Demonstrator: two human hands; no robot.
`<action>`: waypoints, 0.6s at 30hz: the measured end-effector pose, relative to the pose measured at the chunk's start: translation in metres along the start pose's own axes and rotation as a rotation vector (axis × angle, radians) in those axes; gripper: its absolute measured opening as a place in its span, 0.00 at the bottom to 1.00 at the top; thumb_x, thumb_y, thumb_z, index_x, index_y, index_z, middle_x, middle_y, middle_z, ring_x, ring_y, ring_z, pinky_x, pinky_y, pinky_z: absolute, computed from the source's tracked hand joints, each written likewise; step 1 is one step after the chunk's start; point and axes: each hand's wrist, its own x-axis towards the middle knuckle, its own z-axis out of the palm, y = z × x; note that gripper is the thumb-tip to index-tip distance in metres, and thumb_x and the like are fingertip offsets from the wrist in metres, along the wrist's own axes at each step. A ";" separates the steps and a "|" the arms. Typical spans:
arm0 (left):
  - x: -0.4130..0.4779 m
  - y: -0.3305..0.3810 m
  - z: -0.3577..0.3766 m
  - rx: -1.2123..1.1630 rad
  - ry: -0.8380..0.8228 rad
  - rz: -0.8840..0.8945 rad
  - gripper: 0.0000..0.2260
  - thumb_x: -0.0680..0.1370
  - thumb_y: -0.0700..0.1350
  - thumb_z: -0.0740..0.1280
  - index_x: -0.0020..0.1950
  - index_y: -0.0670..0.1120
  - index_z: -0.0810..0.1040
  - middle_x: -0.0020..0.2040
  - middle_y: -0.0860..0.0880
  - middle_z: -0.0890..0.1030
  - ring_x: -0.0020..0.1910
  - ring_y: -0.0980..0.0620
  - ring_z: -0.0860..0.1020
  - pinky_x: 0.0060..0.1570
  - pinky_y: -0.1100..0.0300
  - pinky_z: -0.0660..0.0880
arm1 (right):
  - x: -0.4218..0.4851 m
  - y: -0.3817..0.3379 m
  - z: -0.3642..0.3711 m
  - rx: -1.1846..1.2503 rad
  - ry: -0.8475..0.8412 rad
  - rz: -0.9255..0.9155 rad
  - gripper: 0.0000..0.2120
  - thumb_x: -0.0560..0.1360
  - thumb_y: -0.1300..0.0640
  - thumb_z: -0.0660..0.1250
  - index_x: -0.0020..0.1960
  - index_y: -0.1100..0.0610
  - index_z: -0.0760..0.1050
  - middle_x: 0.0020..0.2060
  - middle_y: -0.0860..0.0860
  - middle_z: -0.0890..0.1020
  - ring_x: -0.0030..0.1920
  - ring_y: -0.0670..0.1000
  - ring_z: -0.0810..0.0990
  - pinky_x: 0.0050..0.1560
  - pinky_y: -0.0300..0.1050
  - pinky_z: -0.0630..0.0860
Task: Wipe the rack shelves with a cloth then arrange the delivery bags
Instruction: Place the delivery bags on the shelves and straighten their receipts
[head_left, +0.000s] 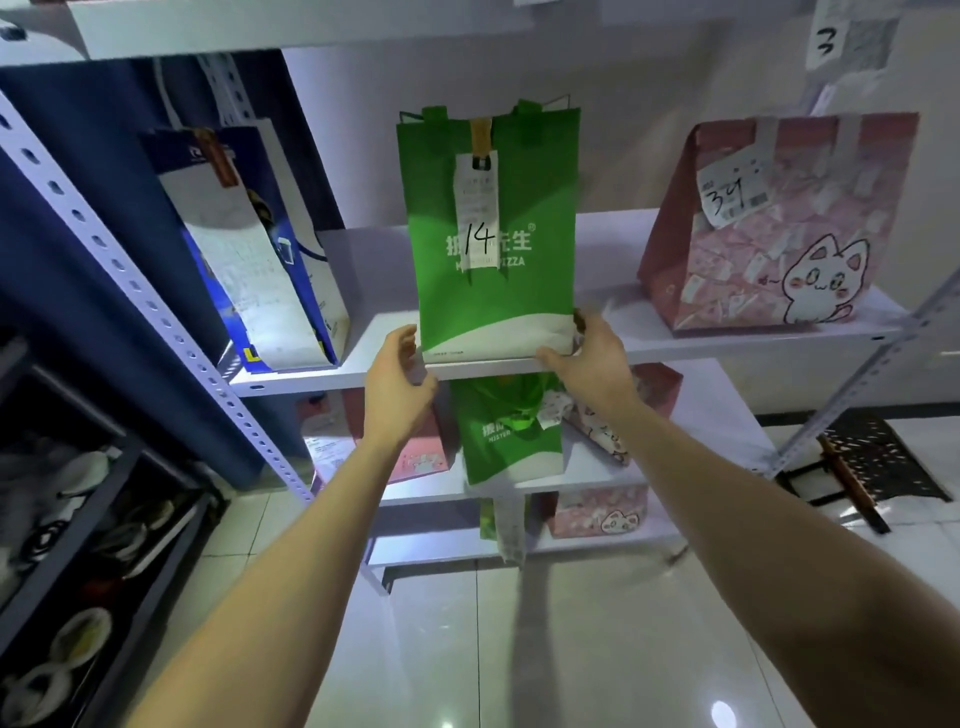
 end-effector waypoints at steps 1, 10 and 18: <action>-0.006 0.000 -0.002 0.012 0.029 -0.024 0.28 0.77 0.36 0.74 0.76 0.49 0.74 0.70 0.51 0.81 0.67 0.53 0.80 0.70 0.54 0.78 | -0.007 0.003 0.000 -0.001 0.032 -0.022 0.33 0.73 0.45 0.78 0.72 0.54 0.71 0.64 0.50 0.80 0.63 0.54 0.80 0.66 0.58 0.79; -0.105 -0.027 0.009 0.393 -0.421 -0.228 0.21 0.80 0.45 0.76 0.72 0.45 0.78 0.67 0.45 0.83 0.59 0.47 0.84 0.62 0.52 0.80 | -0.088 0.069 -0.001 -0.189 -0.340 -0.127 0.29 0.78 0.43 0.73 0.75 0.53 0.73 0.69 0.51 0.79 0.65 0.52 0.80 0.68 0.50 0.76; -0.192 -0.059 0.024 0.651 -0.717 -0.347 0.25 0.81 0.52 0.75 0.76 0.49 0.75 0.70 0.48 0.80 0.62 0.49 0.82 0.62 0.52 0.79 | -0.149 0.128 0.027 -0.325 -0.730 -0.116 0.27 0.78 0.41 0.72 0.71 0.55 0.76 0.59 0.53 0.82 0.53 0.52 0.77 0.54 0.46 0.73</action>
